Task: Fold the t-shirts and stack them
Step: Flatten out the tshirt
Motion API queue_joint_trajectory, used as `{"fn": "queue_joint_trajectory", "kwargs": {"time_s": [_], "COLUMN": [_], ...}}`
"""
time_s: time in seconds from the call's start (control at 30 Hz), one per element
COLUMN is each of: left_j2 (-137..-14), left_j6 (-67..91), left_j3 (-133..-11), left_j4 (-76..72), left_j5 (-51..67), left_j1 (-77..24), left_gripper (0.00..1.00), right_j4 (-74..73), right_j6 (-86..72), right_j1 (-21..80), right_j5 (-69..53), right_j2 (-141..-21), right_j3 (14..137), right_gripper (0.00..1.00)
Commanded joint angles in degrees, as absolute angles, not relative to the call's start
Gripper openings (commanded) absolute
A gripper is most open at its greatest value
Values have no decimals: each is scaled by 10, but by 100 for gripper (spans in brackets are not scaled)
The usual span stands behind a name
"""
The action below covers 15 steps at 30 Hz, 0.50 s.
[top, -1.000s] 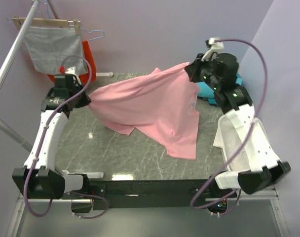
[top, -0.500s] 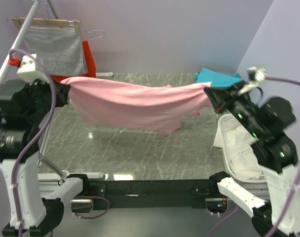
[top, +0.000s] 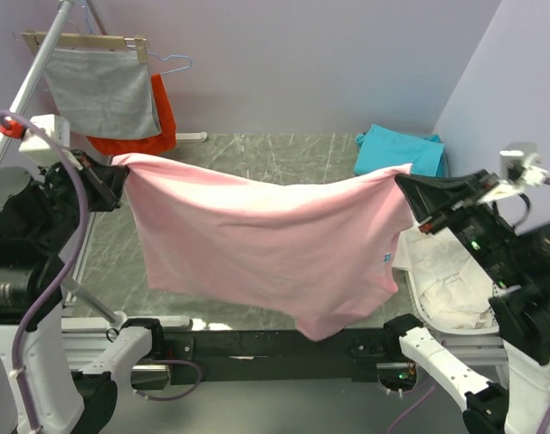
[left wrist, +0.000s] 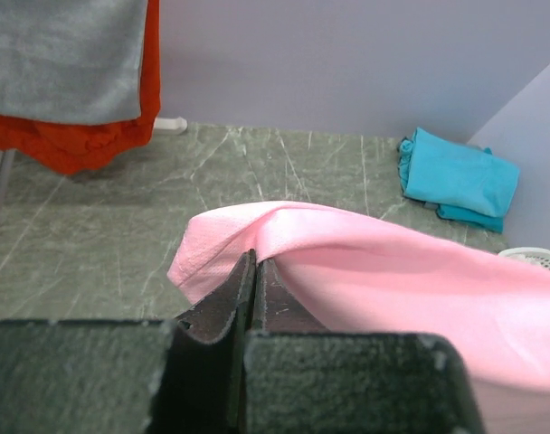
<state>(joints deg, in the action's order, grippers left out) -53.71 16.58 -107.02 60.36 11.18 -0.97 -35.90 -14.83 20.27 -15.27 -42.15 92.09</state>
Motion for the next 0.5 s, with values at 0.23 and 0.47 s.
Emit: {"fn": "queue_joint_trajectory", "kwargs": {"time_s": [0.23,0.47], "left_j2": [-569,-694], "left_j6": [227,277], "left_j3": [-818,-686], "left_j4": [415,273], "left_j5": [120,100], "left_j1": [-11,-11], "left_gripper": [1,1], "right_j4": [-249,-161], "right_j6": [-112,-114], "right_j1": [206,197], "right_j5": [-52,-3], "right_j2": [-580,-773], "right_j3": [764,733], "right_gripper": [0,0]}}
